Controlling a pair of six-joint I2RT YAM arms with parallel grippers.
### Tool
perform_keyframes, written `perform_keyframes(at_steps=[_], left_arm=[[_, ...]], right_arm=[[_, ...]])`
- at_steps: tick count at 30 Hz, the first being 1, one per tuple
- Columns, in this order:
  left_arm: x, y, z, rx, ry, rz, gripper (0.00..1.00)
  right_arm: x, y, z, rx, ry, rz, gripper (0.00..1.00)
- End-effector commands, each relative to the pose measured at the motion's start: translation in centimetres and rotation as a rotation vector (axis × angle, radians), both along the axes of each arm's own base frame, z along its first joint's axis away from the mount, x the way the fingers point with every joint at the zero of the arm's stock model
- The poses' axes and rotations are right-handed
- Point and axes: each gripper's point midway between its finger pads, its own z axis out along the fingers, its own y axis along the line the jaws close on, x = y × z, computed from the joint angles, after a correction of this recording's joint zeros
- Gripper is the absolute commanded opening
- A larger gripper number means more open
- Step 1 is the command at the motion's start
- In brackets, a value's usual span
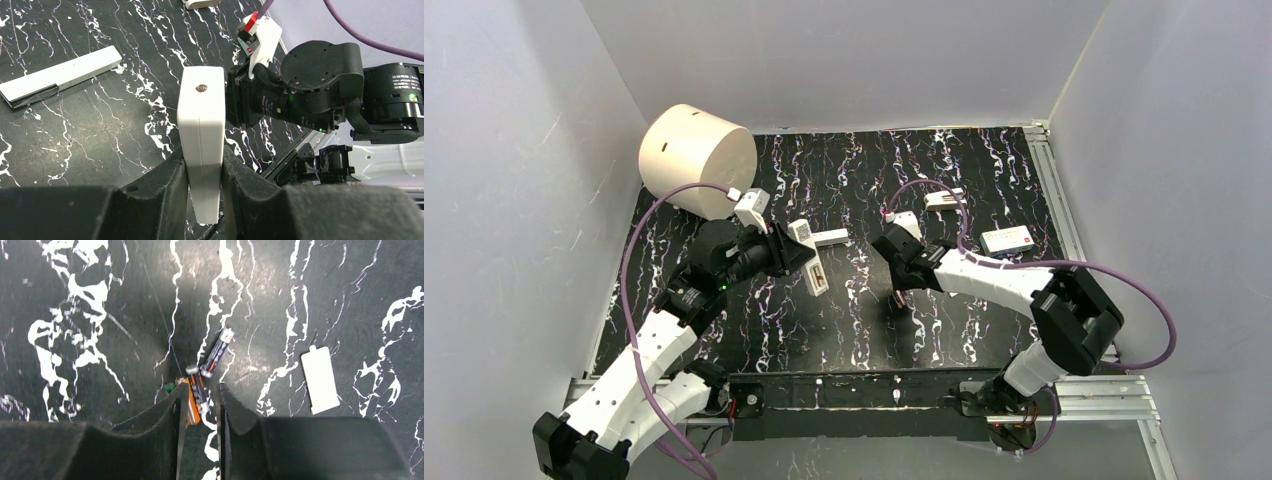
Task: Load the batteries into the remote control
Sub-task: Pick up the battery from the center of the board.
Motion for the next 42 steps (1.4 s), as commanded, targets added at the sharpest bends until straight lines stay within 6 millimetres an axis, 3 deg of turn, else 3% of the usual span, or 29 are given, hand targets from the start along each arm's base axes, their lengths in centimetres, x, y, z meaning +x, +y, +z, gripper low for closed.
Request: perform_keyframes(at_steps=[1, 14, 20, 29, 32, 36, 42], left_arm=[[-0.2, -0.4, 0.7, -0.021, -0.019, -0.020, 0.00], [-0.6, -0.8, 0.6, -0.042, -0.007, -0.048, 0.00], [-0.8, -0.8, 0.5, -0.041, -0.003, -0.052, 0.00], [-0.7, -1.0, 0.7, -0.045, -0.002, -0.059, 0.00], [-0.6, -1.1, 0.9, -0.046, -0.002, -0.064, 0.00], [-0.5, -1.2, 1.0, -0.054, 0.001, -0.064, 0.00], [-0.2, -2.2, 0.2, -0.110, 0.062, -0.067, 0.00]], right_arm=[[2.8, 0.5, 1.3, 0.005, -0.105, -0.119, 0.35], [4.0, 0.2, -1.6, 0.011, -0.071, -0.222, 0.33], [3.7, -0.2, -3.0, 0.021, -0.022, -0.230, 0.33], [3.8, -1.6, -4.5, 0.023, 0.016, -0.258, 0.24], [3.8, -1.9, -4.7, 0.000, 0.020, -0.246, 0.13], [4.3, -2.6, -3.2, -0.020, -0.026, -0.248, 0.08], [5.5, -1.1, 2.6, 0.127, -0.149, -0.209, 0.08]])
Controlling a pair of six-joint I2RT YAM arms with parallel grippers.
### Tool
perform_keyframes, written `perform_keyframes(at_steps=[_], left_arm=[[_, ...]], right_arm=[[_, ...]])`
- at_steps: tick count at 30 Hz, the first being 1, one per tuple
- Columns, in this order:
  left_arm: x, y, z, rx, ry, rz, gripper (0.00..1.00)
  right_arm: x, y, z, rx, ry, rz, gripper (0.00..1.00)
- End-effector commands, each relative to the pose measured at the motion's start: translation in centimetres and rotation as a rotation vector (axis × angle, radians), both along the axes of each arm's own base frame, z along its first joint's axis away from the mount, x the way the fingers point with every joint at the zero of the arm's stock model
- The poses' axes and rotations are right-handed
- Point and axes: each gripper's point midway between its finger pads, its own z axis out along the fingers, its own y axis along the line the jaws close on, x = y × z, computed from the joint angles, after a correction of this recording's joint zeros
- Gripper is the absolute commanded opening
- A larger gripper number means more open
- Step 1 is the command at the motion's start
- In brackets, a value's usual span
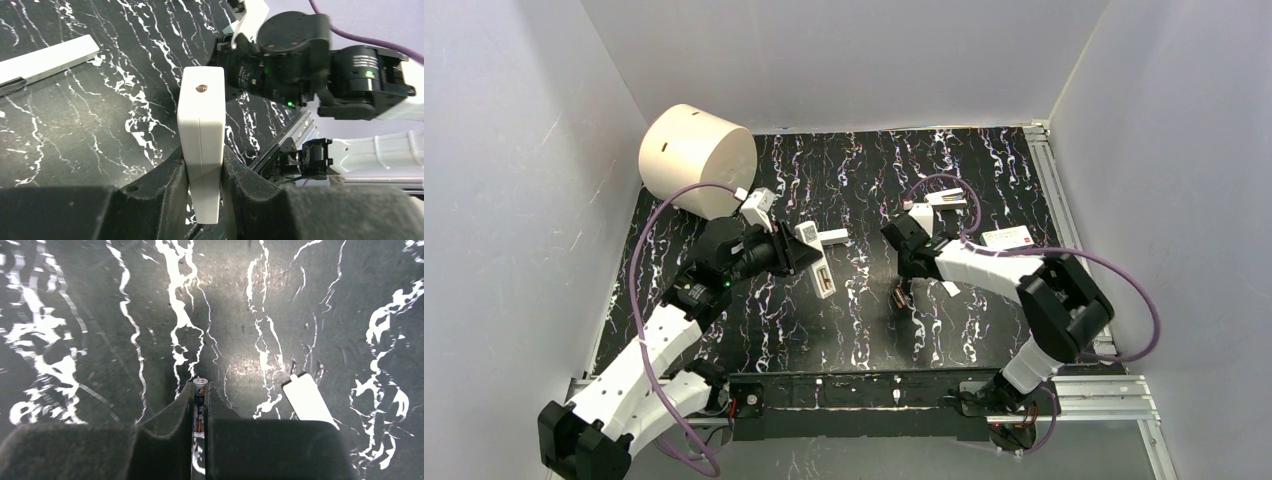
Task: Load the batteries into the remote control
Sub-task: Pick up the battery from the center of the board, then load the battery into the remote control.
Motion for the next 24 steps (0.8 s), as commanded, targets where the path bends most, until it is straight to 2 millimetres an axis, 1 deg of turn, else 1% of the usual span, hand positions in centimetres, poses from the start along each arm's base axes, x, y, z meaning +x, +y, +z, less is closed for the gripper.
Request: perform_keyframes(at_steps=[1, 4, 5, 7, 10, 13, 16, 19, 24], left_arm=[[0.2, -1.4, 1.2, -0.099, 0.010, -0.027, 0.00], [0.5, -2.1, 1.1, -0.149, 0.031, -0.037, 0.00], [0.8, -2.2, 1.2, -0.157, 0.042, -0.043, 0.00], [0.9, -2.9, 1.7, -0.196, 0.071, -0.101, 0.00], [1.4, -4.1, 2.6, -0.290, 0.156, -0.204, 0.00], [2.0, -5.2, 3.4, -0.357, 0.198, -0.307, 0.00], [3.0, -5.7, 3.4, -0.376, 0.213, -0.333, 0.00], [3.7, -6.3, 3.9, -0.409, 0.218, -0.356, 0.00], [4.1, -6.7, 4.3, -0.460, 0.248, -0.376, 0.00]], right_arm=[[1.2, 1.2, 6.2, 0.119, -0.140, 0.041, 0.08], [0.7, 2.4, 9.8, 0.219, -0.162, 0.057, 0.07], [0.3, 3.0, 11.4, 0.264, -0.171, 0.071, 0.06], [-0.4, 4.4, 14.1, 0.335, -0.193, 0.113, 0.06], [-1.7, 6.4, 18.8, 0.443, -0.262, 0.191, 0.06], [-2.6, 7.8, 22.1, 0.537, -0.322, 0.262, 0.06], [-3.9, 9.2, 24.0, 0.577, -0.336, 0.339, 0.05], [-5.2, 10.8, 25.7, 0.598, -0.382, 0.422, 0.05], [-7.1, 12.5, 26.8, 0.586, -0.438, 0.531, 0.05]])
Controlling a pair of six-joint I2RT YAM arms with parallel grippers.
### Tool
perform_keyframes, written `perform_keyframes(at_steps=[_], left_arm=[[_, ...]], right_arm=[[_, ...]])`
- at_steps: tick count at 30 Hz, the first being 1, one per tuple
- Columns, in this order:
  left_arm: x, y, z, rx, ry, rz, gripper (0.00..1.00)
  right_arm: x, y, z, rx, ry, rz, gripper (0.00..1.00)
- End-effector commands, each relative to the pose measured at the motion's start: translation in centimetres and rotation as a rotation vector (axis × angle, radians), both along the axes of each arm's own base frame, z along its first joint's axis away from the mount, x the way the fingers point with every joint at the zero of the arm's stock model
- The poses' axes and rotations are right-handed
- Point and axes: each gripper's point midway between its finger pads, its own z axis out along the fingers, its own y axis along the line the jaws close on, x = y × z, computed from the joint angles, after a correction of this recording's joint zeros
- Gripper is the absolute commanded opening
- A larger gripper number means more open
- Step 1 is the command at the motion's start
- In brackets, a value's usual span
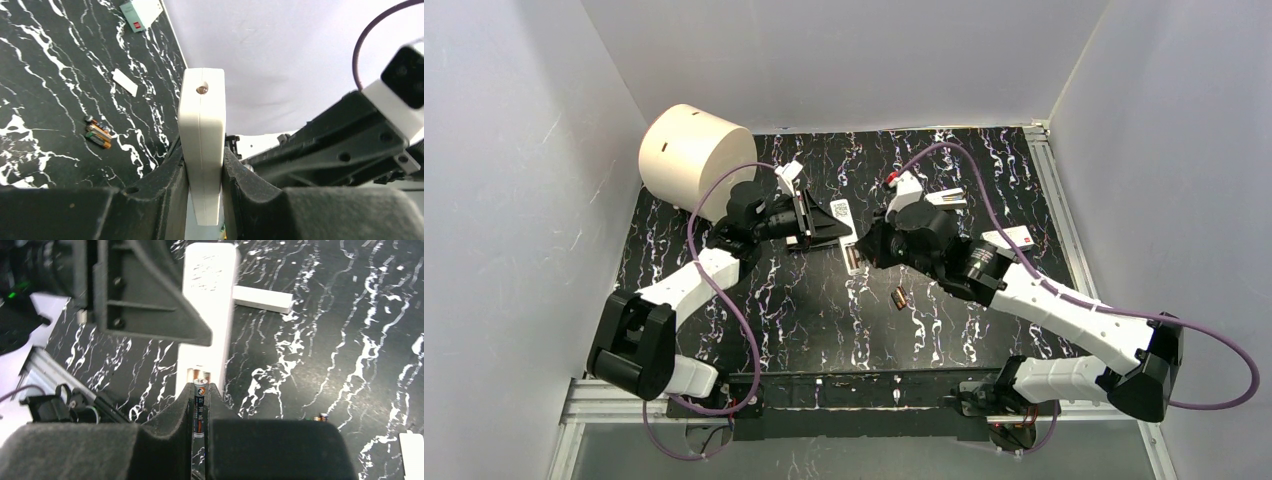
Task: Load the batteries into the remote control
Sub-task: Load the battery into the remote control.
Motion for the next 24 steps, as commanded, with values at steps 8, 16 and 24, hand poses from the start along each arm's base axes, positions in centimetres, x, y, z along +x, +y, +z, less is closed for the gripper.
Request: perform_keyframes(at_steps=[8, 16, 24], left_arm=[[-1.1, -0.2, 4.4, -0.121, -0.065, -0.069, 0.00], [-1.5, 0.0, 5.2, -0.168, -0.040, -0.055, 0.00], [-1.7, 0.1, 5.9, -0.229, -0.015, -0.043, 0.00]], right_arm=[[-1.4, 2.1, 4.8, 0.053, -0.215, 0.071, 0.05], [-1.3, 2.1, 5.1, 0.075, -0.285, 0.018, 0.05], [-1.6, 1.8, 4.9, 0.087, -0.321, -0.020, 0.06]])
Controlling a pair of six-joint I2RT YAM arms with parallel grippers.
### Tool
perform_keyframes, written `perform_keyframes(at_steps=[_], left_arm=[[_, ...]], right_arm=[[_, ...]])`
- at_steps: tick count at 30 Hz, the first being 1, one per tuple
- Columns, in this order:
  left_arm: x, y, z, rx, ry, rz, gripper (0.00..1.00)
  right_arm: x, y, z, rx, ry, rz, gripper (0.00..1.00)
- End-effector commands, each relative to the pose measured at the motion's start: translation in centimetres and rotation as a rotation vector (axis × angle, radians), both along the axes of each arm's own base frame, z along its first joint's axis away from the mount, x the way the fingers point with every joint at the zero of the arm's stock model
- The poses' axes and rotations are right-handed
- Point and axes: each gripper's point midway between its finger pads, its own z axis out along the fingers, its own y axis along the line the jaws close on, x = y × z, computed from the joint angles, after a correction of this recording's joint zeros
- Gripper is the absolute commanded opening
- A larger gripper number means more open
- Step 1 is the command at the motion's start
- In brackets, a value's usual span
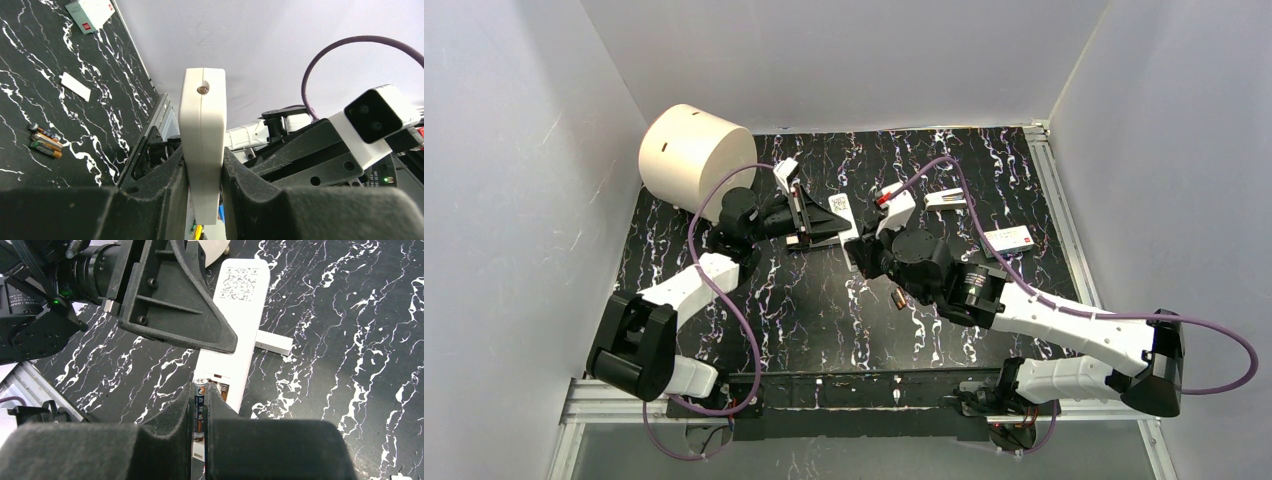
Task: Load the batteries into the remote control
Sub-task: Load the battery into the remote control.
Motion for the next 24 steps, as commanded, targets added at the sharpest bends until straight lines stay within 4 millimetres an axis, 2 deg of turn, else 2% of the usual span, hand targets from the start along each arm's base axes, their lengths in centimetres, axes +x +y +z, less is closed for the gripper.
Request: perform_keyframes(at_steps=[1, 8, 14, 24], left_arm=[[-0.8, 0.4, 2.4, -0.073, -0.048, -0.002, 0.00], [-1.1, 0.6, 2.5, -0.090, -0.046, -0.001, 0.00], [-1.2, 0.6, 2.2, -0.087, -0.048, 0.006, 0.00], [-1.0, 0.6, 3.3, -0.104, -0.054, 0.016, 0.00]], right_arm=[[0.4, -0.7, 2.4, 0.085, -0.072, -0.057, 0.06], [0.5, -0.8, 2.4, 0.123, -0.077, -0.078, 0.06], [0.9, -0.6, 3.8, 0.170, -0.092, -0.097, 0.06], [0.5, -0.2, 1.8, 0.149, -0.055, -0.077, 0.08]])
